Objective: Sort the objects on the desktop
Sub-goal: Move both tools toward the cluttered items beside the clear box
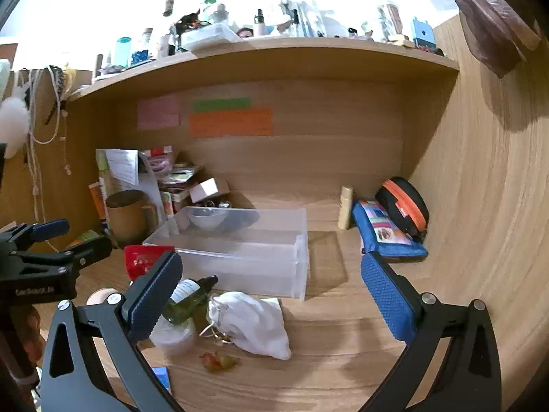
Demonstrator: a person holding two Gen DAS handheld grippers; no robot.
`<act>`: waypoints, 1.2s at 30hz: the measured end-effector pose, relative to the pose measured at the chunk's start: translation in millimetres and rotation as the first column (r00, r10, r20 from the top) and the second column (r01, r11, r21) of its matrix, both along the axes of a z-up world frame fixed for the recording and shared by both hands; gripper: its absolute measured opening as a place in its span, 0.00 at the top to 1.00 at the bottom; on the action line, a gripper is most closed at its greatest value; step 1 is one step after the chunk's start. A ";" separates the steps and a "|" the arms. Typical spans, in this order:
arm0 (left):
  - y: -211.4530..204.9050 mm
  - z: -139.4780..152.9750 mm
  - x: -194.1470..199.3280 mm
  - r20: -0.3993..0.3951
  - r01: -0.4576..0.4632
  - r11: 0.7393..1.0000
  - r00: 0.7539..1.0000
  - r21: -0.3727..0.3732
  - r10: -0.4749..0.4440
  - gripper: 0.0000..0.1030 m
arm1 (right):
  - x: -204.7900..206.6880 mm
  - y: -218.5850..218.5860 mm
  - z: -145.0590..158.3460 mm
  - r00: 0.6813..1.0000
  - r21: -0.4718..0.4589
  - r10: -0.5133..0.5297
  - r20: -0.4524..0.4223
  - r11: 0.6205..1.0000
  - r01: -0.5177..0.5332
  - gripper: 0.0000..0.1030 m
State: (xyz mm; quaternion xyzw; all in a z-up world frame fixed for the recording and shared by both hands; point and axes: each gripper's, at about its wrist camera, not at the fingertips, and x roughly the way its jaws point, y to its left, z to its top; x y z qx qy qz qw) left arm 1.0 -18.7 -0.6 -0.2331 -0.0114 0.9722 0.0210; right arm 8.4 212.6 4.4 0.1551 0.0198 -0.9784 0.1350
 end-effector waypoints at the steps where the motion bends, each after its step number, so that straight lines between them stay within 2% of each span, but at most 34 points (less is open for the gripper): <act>1: -2.0 -0.9 0.3 -0.001 0.010 1.000 1.000 0.008 -0.010 0.00 | -0.7 1.4 -0.2 1.000 -0.006 0.011 -0.001 1.000 -0.012 0.00; 5: -6.1 -1.9 -0.1 0.014 0.003 1.000 1.000 -0.021 -0.003 0.00 | -9.9 7.5 -1.8 0.999 -0.005 0.012 0.043 1.000 -0.012 0.00; 11: -20.3 -4.4 4.4 0.022 -0.012 0.998 1.000 -0.059 0.013 0.00 | -17.4 20.4 -5.0 0.997 0.046 -0.037 0.072 0.998 0.034 0.00; 18: -40.0 -19.0 7.8 0.059 -0.038 0.999 0.997 -0.039 0.040 0.00 | -23.4 27.1 -16.0 0.990 0.060 -0.028 0.136 0.998 0.020 0.00; 23: -39.5 -36.8 9.1 0.102 -0.027 0.999 0.994 -0.047 0.032 0.00 | -31.8 27.2 -31.5 0.982 0.066 -0.018 0.189 0.998 0.006 0.00; 30: -35.0 -63.2 4.4 0.176 0.016 1.000 0.984 -0.005 -0.015 0.00 | -42.9 18.3 -53.8 0.965 0.072 0.017 0.261 0.997 -0.037 0.00; 36: -29.2 -84.9 -2.7 0.230 0.046 0.999 0.972 0.024 -0.050 0.00 | -55.0 2.7 -73.4 0.939 0.081 0.089 0.332 0.989 -0.122 0.00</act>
